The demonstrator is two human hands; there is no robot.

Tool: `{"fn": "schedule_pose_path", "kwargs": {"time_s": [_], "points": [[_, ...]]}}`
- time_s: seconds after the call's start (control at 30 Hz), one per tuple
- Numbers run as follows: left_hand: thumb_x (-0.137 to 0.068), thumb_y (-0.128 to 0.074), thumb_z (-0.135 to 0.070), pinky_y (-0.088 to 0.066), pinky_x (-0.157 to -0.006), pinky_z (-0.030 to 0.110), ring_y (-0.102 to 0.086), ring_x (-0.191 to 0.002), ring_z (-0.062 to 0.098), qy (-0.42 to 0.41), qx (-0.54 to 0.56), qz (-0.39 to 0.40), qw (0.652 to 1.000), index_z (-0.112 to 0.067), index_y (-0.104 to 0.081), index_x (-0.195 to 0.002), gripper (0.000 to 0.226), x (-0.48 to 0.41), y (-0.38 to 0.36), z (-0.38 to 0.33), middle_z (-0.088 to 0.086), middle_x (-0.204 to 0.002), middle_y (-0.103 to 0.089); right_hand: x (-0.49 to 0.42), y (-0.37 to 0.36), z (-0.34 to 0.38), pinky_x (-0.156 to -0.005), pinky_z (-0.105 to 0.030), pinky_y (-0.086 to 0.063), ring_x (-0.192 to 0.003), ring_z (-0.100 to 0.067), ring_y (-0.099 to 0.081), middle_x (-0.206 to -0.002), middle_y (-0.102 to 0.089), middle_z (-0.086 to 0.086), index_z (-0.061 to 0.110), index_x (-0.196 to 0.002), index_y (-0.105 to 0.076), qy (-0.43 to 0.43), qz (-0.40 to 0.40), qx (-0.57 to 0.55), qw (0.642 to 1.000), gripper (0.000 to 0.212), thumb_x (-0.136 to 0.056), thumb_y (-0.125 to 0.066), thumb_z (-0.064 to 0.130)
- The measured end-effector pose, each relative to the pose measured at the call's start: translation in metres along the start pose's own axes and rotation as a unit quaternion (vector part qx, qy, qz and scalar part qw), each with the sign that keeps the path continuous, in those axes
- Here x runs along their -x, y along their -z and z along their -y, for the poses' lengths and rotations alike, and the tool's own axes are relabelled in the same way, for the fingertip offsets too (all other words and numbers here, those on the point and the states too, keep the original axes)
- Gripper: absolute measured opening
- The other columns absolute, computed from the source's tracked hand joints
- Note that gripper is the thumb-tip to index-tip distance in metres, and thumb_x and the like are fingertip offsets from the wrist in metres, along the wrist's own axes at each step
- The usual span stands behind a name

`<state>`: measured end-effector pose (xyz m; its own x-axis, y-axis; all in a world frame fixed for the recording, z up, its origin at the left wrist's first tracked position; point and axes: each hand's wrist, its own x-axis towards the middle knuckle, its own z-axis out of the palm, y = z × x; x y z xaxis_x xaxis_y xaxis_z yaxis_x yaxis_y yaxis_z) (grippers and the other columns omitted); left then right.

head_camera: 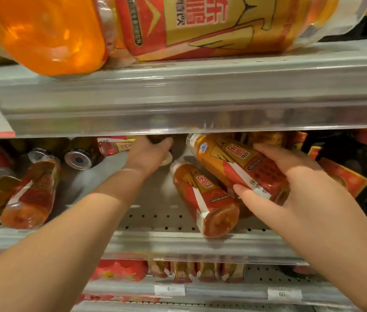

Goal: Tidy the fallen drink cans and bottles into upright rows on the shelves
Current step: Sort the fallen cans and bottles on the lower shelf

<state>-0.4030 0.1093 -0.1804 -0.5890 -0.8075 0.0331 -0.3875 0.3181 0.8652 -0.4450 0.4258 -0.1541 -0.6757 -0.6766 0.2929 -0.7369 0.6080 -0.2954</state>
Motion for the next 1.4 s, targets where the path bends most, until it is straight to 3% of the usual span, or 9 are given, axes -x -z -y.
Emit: {"fn": "schedule_pose_path", "kwargs": {"time_s": [0.1, 0.27, 0.43, 0.63, 0.8, 0.93, 1.17, 1.27, 1.4], "points": [[-0.083, -0.075, -0.044, -0.043, -0.083, 0.032, -0.062, -0.088, 0.016, 0.003, -0.039, 0.013, 0.999, -0.031, -0.058, -0.106, 0.031, 0.005, 0.033, 0.015, -0.010, -0.092, -0.064, -0.031, -0.004, 0.047, -0.073, -0.013, -0.035, -0.093, 0.001, -0.044, -0.113, -0.039, 0.029, 0.066, -0.130, -0.028, -0.008, -0.018, -0.093, 0.996, 0.062, -0.076, -0.058, 0.072], [-0.081, -0.077, -0.047, -0.038, -0.084, 0.028, -0.058, -0.096, 0.017, -0.018, -0.086, 0.051, 0.995, -0.027, -0.051, -0.132, 0.061, 0.013, 0.067, 0.048, -0.008, -0.107, -0.065, -0.084, -0.030, 0.072, -0.077, -0.027, -0.037, -0.107, -0.013, -0.056, -0.135, -0.056, 0.014, 0.055, -0.137, -0.032, 0.003, 0.003, -0.020, 1.000, 0.064, -0.079, -0.047, 0.079], [-0.081, -0.076, -0.049, -0.039, -0.067, 0.023, -0.054, -0.081, -0.001, -0.065, -0.090, 0.088, 0.990, -0.032, -0.046, -0.122, 0.053, 0.013, 0.082, 0.075, -0.018, -0.093, -0.063, -0.130, -0.056, 0.082, -0.073, -0.025, -0.042, -0.095, -0.006, -0.053, -0.116, -0.058, 0.014, 0.042, -0.133, -0.047, 0.013, 0.037, -0.025, 0.999, 0.060, -0.082, -0.060, 0.071], [-0.080, -0.071, -0.058, -0.045, -0.070, 0.026, -0.058, -0.083, -0.002, -0.103, -0.095, 0.085, 0.987, -0.044, -0.048, -0.116, 0.045, 0.006, 0.086, 0.091, -0.023, -0.089, -0.064, -0.161, -0.075, 0.070, -0.088, -0.034, -0.050, -0.111, -0.014, -0.057, -0.130, -0.057, 0.007, 0.035, -0.142, -0.044, 0.000, 0.080, -0.007, 0.997, 0.066, -0.085, -0.067, 0.060], [-0.082, -0.067, -0.061, -0.038, -0.065, 0.019, -0.052, -0.081, -0.006, -0.103, -0.095, 0.081, 0.987, -0.047, -0.043, -0.117, 0.045, 0.003, 0.089, 0.093, -0.026, -0.089, -0.060, -0.171, -0.081, 0.066, -0.068, -0.022, -0.043, -0.090, -0.004, -0.054, -0.110, -0.053, 0.016, 0.035, -0.138, -0.044, -0.005, 0.089, -0.012, 0.996, 0.062, -0.086, -0.069, 0.057], [-0.083, -0.066, -0.060, -0.038, -0.063, 0.017, -0.054, -0.080, -0.004, -0.108, -0.112, 0.072, 0.985, -0.043, -0.044, -0.119, 0.045, 0.004, 0.088, 0.092, -0.024, -0.090, -0.061, -0.181, -0.089, 0.071, -0.063, -0.024, -0.044, -0.084, -0.001, -0.053, -0.098, -0.050, 0.017, 0.033, -0.135, -0.044, -0.037, 0.109, -0.031, 0.993, 0.064, -0.082, -0.073, 0.053], [-0.080, -0.072, -0.058, -0.042, -0.064, 0.012, -0.062, -0.080, -0.002, -0.127, -0.068, 0.063, 0.988, -0.042, -0.054, -0.118, 0.045, 0.007, 0.087, 0.095, -0.021, -0.089, -0.069, -0.191, -0.110, 0.080, -0.063, -0.028, -0.045, -0.081, -0.005, -0.051, -0.094, -0.048, 0.014, 0.032, -0.130, -0.045, -0.067, 0.140, -0.008, 0.988, 0.075, -0.070, -0.076, 0.065], [-0.075, -0.078, -0.057, -0.045, -0.060, 0.003, -0.063, -0.080, -0.012, -0.132, -0.008, 0.066, 0.989, -0.045, -0.053, -0.118, 0.051, 0.009, 0.082, 0.097, -0.030, -0.083, -0.068, -0.194, -0.107, 0.081, -0.067, -0.031, -0.048, -0.084, -0.010, -0.056, -0.099, -0.053, 0.010, 0.034, -0.127, -0.044, -0.069, 0.171, 0.022, 0.983, 0.079, -0.066, -0.072, 0.075], [-0.076, -0.083, -0.051, -0.043, -0.060, -0.001, -0.064, -0.082, -0.009, -0.128, 0.050, 0.051, 0.989, -0.045, -0.048, -0.126, 0.061, 0.006, 0.076, 0.097, -0.030, -0.090, -0.066, -0.210, -0.103, 0.080, -0.070, -0.031, -0.051, -0.085, -0.012, -0.060, -0.098, -0.061, 0.008, 0.035, -0.110, -0.053, -0.034, 0.111, 0.015, 0.993, 0.058, -0.077, -0.052, 0.083]]}}
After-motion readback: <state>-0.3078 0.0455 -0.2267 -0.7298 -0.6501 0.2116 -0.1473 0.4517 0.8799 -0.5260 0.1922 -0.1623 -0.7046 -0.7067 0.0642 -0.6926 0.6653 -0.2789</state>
